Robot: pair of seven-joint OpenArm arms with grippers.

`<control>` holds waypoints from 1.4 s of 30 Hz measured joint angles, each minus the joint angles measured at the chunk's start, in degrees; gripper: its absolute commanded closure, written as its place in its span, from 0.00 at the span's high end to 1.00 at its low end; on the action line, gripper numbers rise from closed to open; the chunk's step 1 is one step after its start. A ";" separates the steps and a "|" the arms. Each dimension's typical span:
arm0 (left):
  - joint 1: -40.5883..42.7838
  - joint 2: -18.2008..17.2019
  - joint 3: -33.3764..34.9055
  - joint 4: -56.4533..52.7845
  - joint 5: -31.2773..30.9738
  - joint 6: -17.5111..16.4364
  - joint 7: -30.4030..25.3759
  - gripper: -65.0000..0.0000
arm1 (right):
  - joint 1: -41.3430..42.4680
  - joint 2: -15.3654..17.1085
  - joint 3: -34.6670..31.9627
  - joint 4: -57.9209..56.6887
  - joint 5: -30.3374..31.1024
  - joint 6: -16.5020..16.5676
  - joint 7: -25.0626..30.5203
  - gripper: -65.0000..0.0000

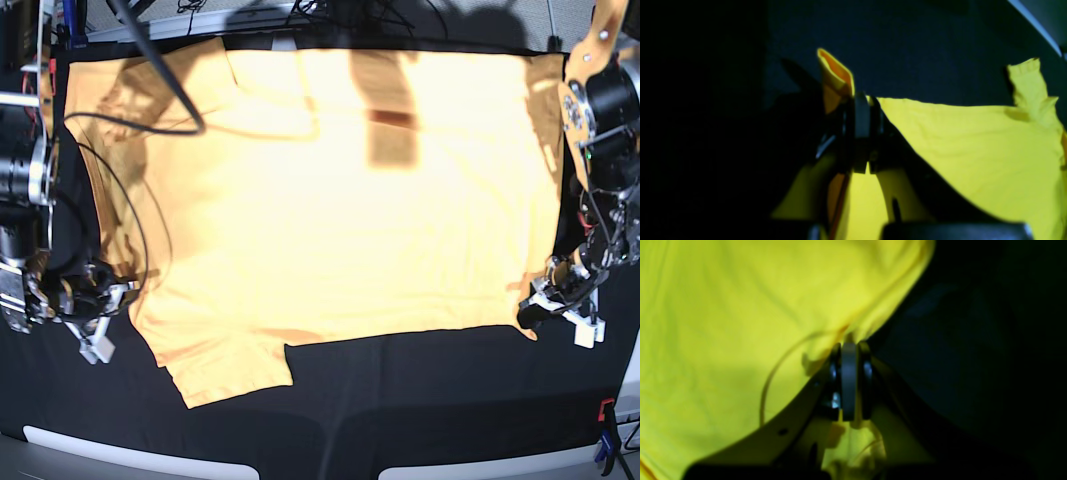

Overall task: Layout the t-shirt on the table in an organized manner, then fold the t-shirt properly
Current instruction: 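Lift the gripped edges and fold them toward the shoulder edge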

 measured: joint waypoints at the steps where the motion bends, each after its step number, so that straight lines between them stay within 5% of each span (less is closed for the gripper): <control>1: 1.20 0.00 0.02 2.36 0.02 0.02 0.57 0.00 | -1.42 0.66 0.00 2.10 0.96 0.00 -0.70 0.00; 7: 8.55 0.15 0.13 15.76 -3.10 6.91 1.33 0.00 | -12.50 4.37 -0.22 15.56 7.54 0.31 -2.49 0.00; 11: 12.90 0.15 0.07 22.18 -3.06 7.04 2.03 0.00 | -18.80 8.24 0.63 24.68 11.78 0.20 -3.15 0.00; 18: 19.02 0.04 0.11 32.28 -5.75 11.19 3.32 0.00 | -29.05 9.42 12.63 37.48 14.64 0.28 -7.43 0.00; 27: 26.99 0.15 -5.22 43.15 -10.21 10.99 7.67 0.00 | -44.83 9.29 27.15 51.69 14.99 0.50 -7.98 0.00; 33: 33.00 0.20 -8.15 47.78 -11.08 10.97 8.76 0.00 | -53.94 9.33 32.92 59.95 20.85 0.42 -9.01 0.00; 42: 40.13 0.46 -14.97 52.59 -15.61 10.51 9.29 0.00 | -63.12 9.35 37.79 68.19 21.70 0.59 -10.19 0.00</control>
